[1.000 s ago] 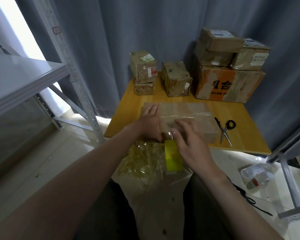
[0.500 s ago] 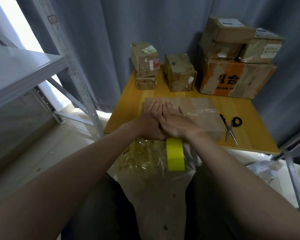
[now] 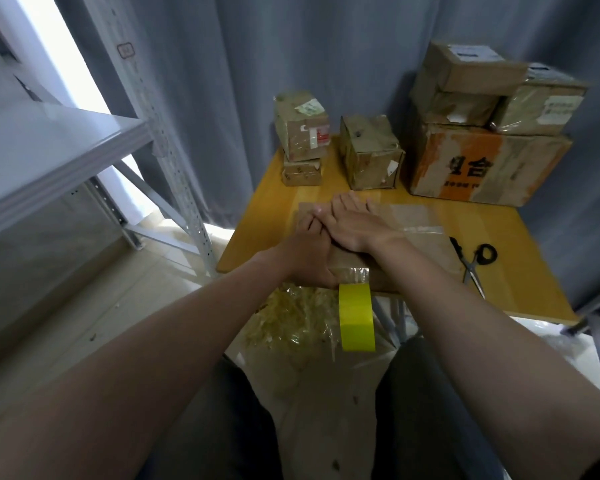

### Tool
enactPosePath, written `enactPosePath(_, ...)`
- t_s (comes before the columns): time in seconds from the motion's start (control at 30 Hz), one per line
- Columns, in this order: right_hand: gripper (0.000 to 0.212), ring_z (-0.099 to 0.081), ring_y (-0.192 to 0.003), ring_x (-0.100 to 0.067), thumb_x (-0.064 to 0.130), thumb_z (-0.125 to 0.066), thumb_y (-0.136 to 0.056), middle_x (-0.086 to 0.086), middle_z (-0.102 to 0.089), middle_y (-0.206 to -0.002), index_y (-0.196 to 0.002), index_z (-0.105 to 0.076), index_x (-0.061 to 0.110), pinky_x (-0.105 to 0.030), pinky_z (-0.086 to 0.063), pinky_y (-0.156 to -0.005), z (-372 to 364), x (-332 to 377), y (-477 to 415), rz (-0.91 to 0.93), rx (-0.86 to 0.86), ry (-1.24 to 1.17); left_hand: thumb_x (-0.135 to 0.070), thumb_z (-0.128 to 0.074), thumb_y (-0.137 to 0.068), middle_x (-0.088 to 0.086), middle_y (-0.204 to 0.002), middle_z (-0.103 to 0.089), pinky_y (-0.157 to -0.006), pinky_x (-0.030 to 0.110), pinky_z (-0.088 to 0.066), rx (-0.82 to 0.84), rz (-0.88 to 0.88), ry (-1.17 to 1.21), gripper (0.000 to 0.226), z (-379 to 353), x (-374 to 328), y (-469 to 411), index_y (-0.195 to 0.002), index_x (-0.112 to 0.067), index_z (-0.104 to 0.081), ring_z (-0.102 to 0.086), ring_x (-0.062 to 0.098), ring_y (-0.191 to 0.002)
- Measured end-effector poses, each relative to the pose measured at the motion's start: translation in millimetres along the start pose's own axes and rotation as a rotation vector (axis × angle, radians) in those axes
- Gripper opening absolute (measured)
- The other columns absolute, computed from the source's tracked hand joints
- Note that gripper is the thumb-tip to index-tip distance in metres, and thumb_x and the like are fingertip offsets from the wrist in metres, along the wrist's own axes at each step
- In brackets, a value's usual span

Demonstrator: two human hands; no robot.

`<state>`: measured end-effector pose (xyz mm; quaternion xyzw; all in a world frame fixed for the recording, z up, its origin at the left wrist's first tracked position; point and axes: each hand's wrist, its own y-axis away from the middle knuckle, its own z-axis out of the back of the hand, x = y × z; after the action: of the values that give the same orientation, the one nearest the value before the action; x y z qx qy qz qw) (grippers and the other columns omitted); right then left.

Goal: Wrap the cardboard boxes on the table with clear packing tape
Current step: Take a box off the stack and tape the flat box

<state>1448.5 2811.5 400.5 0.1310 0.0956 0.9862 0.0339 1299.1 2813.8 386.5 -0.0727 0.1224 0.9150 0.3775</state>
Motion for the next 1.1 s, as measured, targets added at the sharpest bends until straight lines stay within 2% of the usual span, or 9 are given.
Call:
enactPosePath(0.1,0.074,0.019,-0.157,-0.015,0.059,-0.003,-0.107,-0.003,0.015,-0.172,-0.166,0.003,0.016,-0.045,0.013,-0.127,-6,3,25,0.032,0.019,-0.036,-0.062,-0.071,-0.081,0.017,-0.171,0.015,-0.13,0.044,-0.006,0.012,-0.015,0.013,0.123,0,2,-2,-0.165,-0.008,0.0,0.025,0.03,-0.155)
enactPosePath(0.27,0.064,0.005,-0.159,-0.009,0.05,-0.01,-0.11,0.002,-0.001,-0.173,-0.166,-0.008,0.019,-0.043,0.01,-0.128,-18,-1,93,0.121,-0.015,-0.063,-0.049,-0.065,-0.09,0.022,-0.168,0.021,-0.128,0.041,0.01,0.007,-0.038,-0.082,0.112,3,-6,3,-0.162,-0.003,0.008,0.023,0.032,-0.156)
enactPosePath(0.43,0.044,-0.018,-0.156,-0.005,0.03,-0.039,-0.112,0.006,-0.036,-0.165,-0.153,-0.049,0.02,-0.037,0.003,-0.128,-36,-15,119,0.186,-0.187,-0.369,-0.053,-0.077,-0.08,0.01,-0.172,0.015,-0.127,0.037,0.0,-0.065,0.024,0.048,0.131,3,-5,8,-0.163,-0.007,0.013,0.013,0.026,-0.159)
enactPosePath(0.63,0.047,-0.045,-0.142,-0.013,-0.009,-0.054,-0.088,0.011,-0.063,-0.139,-0.119,-0.074,0.02,-0.036,-0.032,-0.122,-67,-60,157,0.191,-0.653,-0.54,-0.055,-0.091,-0.068,0.011,-0.168,-0.018,-0.121,0.046,-0.034,-0.3,-0.024,-0.048,0.129,-23,6,25,-0.163,-0.009,-0.017,-0.022,0.03,-0.154)
enactPosePath(0.73,0.032,-0.063,-0.106,-0.011,-0.004,-0.054,-0.087,0.009,-0.07,-0.103,-0.097,-0.074,0.019,-0.037,-0.053,-0.094,-70,-63,169,0.162,-0.828,-0.619,-0.038,-0.084,-0.078,0.018,-0.157,-0.036,-0.108,0.052,-0.049,-0.463,-0.07,-0.266,0.102,-40,7,35,-0.157,-0.007,-0.027,-0.037,0.036,-0.146)
enactPosePath(0.8,0.025,-0.066,-0.092,-0.003,0.005,-0.058,-0.097,0.013,-0.071,-0.094,-0.094,-0.073,0.025,-0.032,-0.056,-0.084,-70,-53,174,0.099,-0.706,-0.717,-0.027,-0.081,-0.078,0.02,-0.152,-0.044,-0.107,0.05,-0.049,-0.511,-0.087,-0.297,0.091,-43,1,36,-0.154,-0.005,-0.035,-0.043,0.038,-0.143)
enactPosePath(0.87,0.019,-0.067,-0.087,-0.005,0.037,-0.059,-0.103,0.011,-0.074,-0.092,-0.099,-0.075,0.027,-0.033,-0.056,-0.08,-75,-44,177,0.001,-0.439,-0.74,-0.035,-0.086,-0.071,0.017,-0.149,-0.05,-0.108,0.048,-0.047,-0.493,-0.072,-0.33,0.095,-41,-4,35,-0.151,-0.006,-0.042,-0.047,0.037,-0.139)
enactPosePath(0.97,0.066,-0.068,-0.082,-0.021,0.078,-0.052,-0.088,-0.004,-0.073,-0.086,-0.093,-0.077,0.017,-0.033,-0.052,-0.074,-82,-29,181,-0.019,-0.209,-0.726,-0.041,-0.09,-0.065,0.018,-0.148,-0.052,-0.114,0.049,-0.04,-0.439,-0.067,-0.317,0.102,-32,-7,33,-0.149,-0.005,-0.046,-0.05,0.038,-0.136)
enactPosePath(1.1,0.036,-0.067,-0.083,-0.016,0.054,-0.068,-0.092,-0.002,-0.07,-0.085,-0.088,-0.073,0.019,-0.034,-0.053,-0.073,-66,-13,188,-0.014,-0.365,-0.898,-0.05,-0.084,-0.071,0.01,-0.154,-0.048,-0.116,0.044,-0.036,-0.321,-0.025,-0.243,0.1,1,-21,39,-0.154,-0.013,-0.041,-0.047,0.031,-0.139)
